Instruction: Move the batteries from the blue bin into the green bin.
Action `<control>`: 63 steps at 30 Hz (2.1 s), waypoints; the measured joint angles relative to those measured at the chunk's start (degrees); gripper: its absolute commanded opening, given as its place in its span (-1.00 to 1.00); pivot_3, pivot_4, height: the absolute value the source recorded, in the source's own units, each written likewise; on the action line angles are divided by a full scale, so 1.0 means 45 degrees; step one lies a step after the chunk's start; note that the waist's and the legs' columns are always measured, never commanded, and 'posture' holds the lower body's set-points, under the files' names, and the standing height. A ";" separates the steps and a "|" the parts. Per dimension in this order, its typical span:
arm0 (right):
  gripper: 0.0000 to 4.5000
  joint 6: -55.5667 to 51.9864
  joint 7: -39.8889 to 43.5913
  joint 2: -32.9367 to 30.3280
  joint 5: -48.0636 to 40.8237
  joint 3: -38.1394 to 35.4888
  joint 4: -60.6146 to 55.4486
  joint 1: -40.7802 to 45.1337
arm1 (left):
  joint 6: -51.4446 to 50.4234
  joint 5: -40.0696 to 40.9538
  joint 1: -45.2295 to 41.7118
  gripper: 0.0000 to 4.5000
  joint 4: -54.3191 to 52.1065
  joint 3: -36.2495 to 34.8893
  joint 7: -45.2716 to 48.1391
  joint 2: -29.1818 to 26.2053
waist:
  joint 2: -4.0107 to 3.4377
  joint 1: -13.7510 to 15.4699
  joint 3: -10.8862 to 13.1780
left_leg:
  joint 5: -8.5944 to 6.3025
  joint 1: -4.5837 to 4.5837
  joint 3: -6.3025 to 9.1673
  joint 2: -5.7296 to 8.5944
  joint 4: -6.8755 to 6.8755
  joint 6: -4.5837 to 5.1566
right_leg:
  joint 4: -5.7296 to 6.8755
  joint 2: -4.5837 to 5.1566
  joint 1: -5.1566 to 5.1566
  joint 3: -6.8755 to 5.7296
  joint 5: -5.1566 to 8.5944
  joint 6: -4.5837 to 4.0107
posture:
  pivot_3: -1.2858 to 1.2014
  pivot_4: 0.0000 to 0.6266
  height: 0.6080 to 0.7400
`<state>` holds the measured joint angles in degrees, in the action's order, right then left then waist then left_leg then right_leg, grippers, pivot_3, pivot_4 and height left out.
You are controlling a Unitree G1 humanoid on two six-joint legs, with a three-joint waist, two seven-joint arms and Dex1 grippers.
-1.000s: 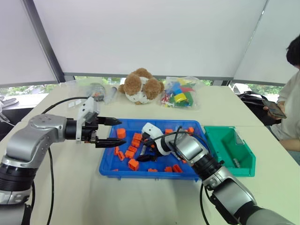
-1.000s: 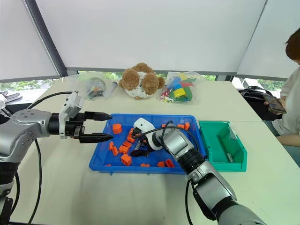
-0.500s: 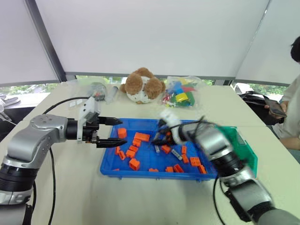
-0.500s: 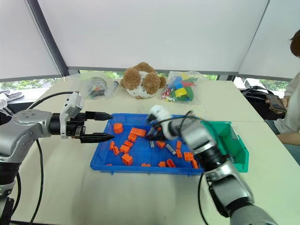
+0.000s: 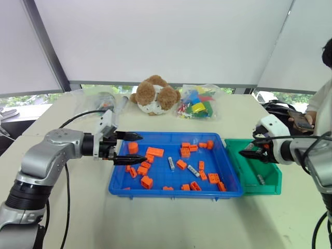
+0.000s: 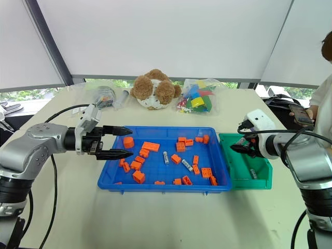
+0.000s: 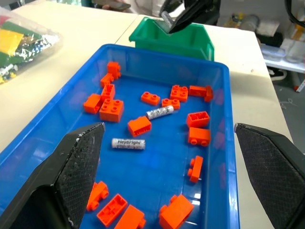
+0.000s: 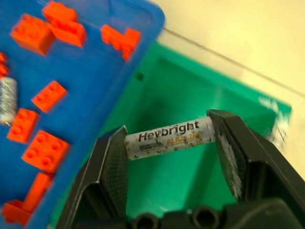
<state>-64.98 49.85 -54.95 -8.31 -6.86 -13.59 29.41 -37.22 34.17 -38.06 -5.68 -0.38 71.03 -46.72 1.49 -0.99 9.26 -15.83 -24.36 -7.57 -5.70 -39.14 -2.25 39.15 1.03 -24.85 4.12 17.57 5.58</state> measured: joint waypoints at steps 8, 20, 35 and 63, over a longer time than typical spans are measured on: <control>0.99 0.0053 -0.0446 -0.0111 -0.0538 -0.0088 0.0040 -0.0171 | 0.0050 -0.0015 0.0000 1.00 0.0083 0.0061 0.0063 0.0003 | -0.0001 0.0039 0.0000 | 0.0002 -0.0001 -0.0002 0.0000 -0.0003 -0.0003 | 0.0000 0.0001 0.0000 0.0002 0.0000 0.0000 | 0.03 -0.52 0.89; 0.99 -0.0453 0.0069 0.1119 -0.2876 0.1452 -0.1058 0.2698 | 0.0050 -0.0096 -0.0052 1.00 0.0116 0.0158 0.0005 -0.0004 | -0.0005 0.0134 0.0003 | 0.0000 -0.0017 0.0002 0.0005 -0.0010 -0.0001 | -0.0001 0.0008 -0.0002 0.0002 0.0000 0.0000 | 0.03 -0.52 0.89; 0.99 -0.0498 -0.0399 0.0957 -0.3452 0.1457 -0.1051 0.2702 | 0.0050 -0.0098 -0.0056 1.00 0.0118 0.0157 -0.0003 -0.0004 | -0.0005 0.0048 0.0003 | 0.0000 -0.0011 0.0006 0.0000 -0.0008 -0.0001 | -0.0001 -0.0001 -0.0001 0.0003 0.0000 0.0000 | 0.03 -0.52 0.89; 0.99 -0.0049 -0.0473 0.1414 -0.3548 0.1942 -0.0597 0.3071 | 0.0003 -0.0070 0.0143 1.00 0.0057 0.0002 -0.0023 -0.0187 | 0.0003 -0.0003 -0.0004 | -0.0001 0.0002 0.0002 0.0000 -0.0004 0.0001 | 0.0002 -0.0002 0.0003 0.0007 0.0000 0.0000 | 0.03 -0.52 0.89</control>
<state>-65.20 47.72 -48.59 -24.27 1.88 -16.28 43.23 -37.20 33.86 -37.42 -5.43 -0.37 70.92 -47.56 1.51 -1.00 9.24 -15.83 -24.35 -7.56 -5.70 -39.16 -2.25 39.16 1.02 -24.84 4.15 17.57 5.59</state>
